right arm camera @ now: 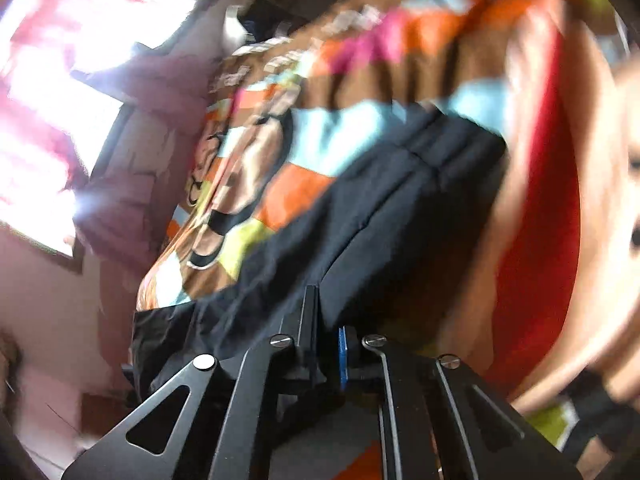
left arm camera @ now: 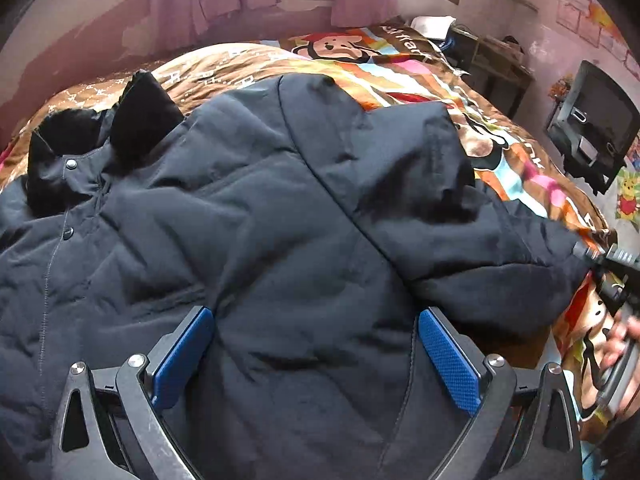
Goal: Fold large clothes
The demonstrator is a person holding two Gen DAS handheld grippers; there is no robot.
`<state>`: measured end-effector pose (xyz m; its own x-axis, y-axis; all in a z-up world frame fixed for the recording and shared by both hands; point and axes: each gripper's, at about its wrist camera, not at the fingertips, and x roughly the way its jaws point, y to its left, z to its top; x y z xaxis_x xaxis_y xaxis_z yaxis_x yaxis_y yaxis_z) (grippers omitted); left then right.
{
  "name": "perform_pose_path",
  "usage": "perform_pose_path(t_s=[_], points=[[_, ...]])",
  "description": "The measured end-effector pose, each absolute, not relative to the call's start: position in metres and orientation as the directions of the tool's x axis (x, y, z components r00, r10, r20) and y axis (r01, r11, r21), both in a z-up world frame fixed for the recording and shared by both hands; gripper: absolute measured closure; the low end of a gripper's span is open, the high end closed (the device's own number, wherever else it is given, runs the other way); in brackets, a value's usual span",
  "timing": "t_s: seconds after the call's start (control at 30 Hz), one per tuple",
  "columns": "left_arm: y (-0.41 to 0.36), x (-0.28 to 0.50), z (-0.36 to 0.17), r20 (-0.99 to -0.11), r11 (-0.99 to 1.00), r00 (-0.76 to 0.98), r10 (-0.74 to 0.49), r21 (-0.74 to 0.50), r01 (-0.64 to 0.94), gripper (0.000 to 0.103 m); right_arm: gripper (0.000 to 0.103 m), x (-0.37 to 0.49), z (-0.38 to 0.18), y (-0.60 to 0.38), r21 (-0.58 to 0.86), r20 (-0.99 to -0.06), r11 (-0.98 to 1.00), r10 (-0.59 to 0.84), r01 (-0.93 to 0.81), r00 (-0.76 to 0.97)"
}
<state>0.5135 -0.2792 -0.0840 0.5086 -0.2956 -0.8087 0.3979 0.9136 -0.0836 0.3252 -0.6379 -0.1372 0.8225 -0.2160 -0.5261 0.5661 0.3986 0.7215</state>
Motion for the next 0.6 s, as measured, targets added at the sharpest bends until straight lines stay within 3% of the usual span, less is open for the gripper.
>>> perform_pose_path(t_s=[0.17,0.3,0.43,0.6], points=[[-0.242,0.501,-0.061,-0.791,0.918,0.514,-0.332,-0.145,0.37,0.0,0.097,0.338,-0.038,-0.609,0.59,-0.407,0.613,-0.335,0.525,0.85],[-0.183,0.482,-0.029,-0.768,0.937,0.563,-0.305,-0.135,0.323,0.0,0.097,0.345,0.041,-0.55,0.409,-0.273,0.802,-0.346,0.434,0.897],[-0.117,0.461,-0.001,-0.743,0.943,0.589,-0.319,-0.183,0.279,0.0,0.096,0.369,0.099,-0.464,0.175,-0.182,0.939,-0.266,0.298,0.946],[-0.029,0.425,0.025,-0.676,0.916,0.619,-0.4,-0.309,0.254,0.0,0.096,0.402,0.119,-0.356,-0.041,-0.199,0.997,-0.074,0.067,0.977]])
